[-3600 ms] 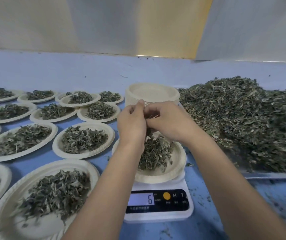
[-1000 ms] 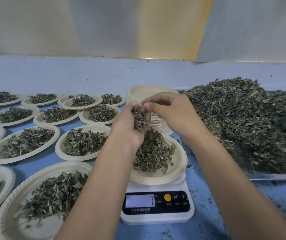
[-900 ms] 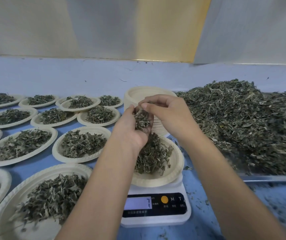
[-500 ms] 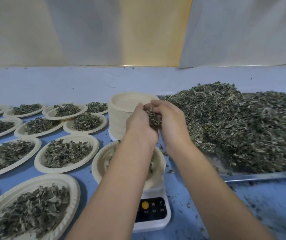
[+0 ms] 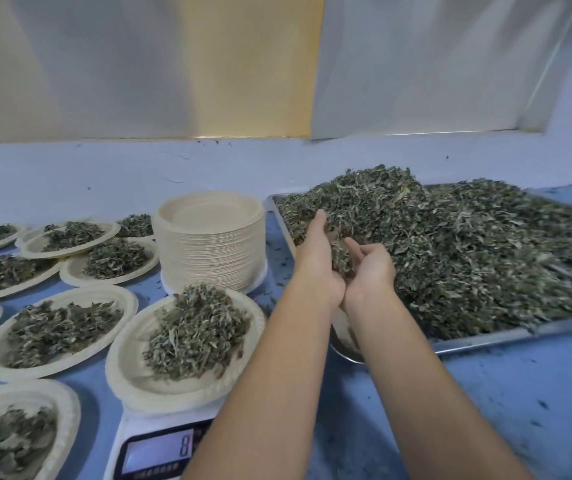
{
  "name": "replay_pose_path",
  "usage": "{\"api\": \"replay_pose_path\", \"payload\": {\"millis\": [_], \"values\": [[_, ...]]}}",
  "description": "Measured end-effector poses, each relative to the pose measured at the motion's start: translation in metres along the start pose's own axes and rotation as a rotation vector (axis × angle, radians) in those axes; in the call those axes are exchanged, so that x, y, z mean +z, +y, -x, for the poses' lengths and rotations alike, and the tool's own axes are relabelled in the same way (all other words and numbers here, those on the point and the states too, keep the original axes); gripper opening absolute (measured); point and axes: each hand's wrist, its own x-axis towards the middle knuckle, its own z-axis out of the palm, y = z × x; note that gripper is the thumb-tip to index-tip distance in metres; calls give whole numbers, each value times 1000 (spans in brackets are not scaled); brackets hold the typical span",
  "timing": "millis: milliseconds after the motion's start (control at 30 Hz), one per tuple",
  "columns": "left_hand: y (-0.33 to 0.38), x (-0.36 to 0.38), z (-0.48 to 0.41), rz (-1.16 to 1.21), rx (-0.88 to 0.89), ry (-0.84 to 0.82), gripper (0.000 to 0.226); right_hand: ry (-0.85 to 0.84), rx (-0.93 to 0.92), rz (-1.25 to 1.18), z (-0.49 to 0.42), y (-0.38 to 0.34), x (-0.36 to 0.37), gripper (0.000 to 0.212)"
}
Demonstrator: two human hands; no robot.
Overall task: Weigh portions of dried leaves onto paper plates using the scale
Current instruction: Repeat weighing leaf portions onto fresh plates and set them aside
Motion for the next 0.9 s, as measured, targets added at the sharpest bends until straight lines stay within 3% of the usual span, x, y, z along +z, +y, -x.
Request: {"api": "replay_pose_path", "payload": {"millis": [100,300,633,733,900], "values": [[-5,1,-6,56,-65,-58,60,18,41,-8,-8,-2,-6,18],[-9,0,-3,-216,0,-105,76,73,-25,234,-19,-9,-16,16],[-8,-4,2,-270,124,-153,58,14,-355,288,-18,0,-17,42],[-5,-7,7,-306,132,-144,48,9,-337,340,-16,4,-15,46],[3,-20,20,-318,167,-133,34,-91,-243,226,-4,12,0,38]]}}
